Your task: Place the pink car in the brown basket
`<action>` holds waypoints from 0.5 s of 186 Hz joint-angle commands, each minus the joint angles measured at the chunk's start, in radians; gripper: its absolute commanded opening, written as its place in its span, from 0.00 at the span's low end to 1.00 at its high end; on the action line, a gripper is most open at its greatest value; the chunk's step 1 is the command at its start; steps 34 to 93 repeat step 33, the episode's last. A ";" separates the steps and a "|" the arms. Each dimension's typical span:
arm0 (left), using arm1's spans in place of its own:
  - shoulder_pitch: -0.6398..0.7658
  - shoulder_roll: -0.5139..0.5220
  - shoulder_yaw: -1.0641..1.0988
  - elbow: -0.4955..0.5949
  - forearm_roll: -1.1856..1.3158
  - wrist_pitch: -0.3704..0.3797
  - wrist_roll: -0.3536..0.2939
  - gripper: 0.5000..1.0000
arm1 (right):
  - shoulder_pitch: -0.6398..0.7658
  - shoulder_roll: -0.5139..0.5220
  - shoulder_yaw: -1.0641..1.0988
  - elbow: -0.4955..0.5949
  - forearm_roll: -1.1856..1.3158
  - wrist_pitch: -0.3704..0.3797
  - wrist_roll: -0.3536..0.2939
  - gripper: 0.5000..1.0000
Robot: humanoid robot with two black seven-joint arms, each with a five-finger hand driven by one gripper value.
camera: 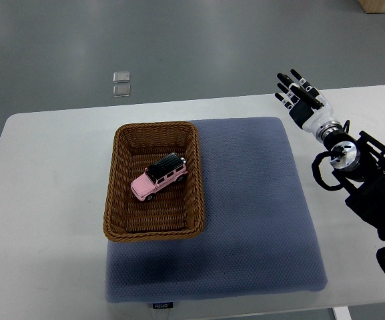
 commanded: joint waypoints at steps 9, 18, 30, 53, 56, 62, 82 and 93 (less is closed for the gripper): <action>0.000 0.000 0.000 0.000 0.000 0.000 0.000 1.00 | 0.000 0.006 0.001 0.002 -0.023 -0.010 0.032 0.82; 0.000 0.000 0.000 0.000 0.000 0.000 0.000 1.00 | 0.000 0.010 0.002 0.003 -0.023 -0.008 0.032 0.82; 0.000 0.000 0.000 0.000 0.000 0.000 0.000 1.00 | 0.000 0.013 0.004 0.008 -0.023 -0.005 0.032 0.83; 0.001 0.000 0.001 0.000 0.000 0.000 0.000 1.00 | 0.000 0.014 0.004 0.008 -0.023 -0.005 0.032 0.82; 0.001 0.000 0.001 0.000 0.000 0.000 0.000 1.00 | 0.000 0.014 0.004 0.008 -0.023 -0.005 0.032 0.82; 0.001 0.000 0.001 0.000 0.000 0.000 0.000 1.00 | 0.000 0.014 0.004 0.008 -0.023 -0.005 0.032 0.82; 0.001 0.000 0.001 0.000 0.000 0.000 0.000 1.00 | 0.000 0.014 0.004 0.008 -0.023 -0.005 0.032 0.82; 0.001 0.000 0.001 0.000 0.000 0.000 0.000 1.00 | 0.000 0.014 0.004 0.008 -0.023 -0.005 0.032 0.82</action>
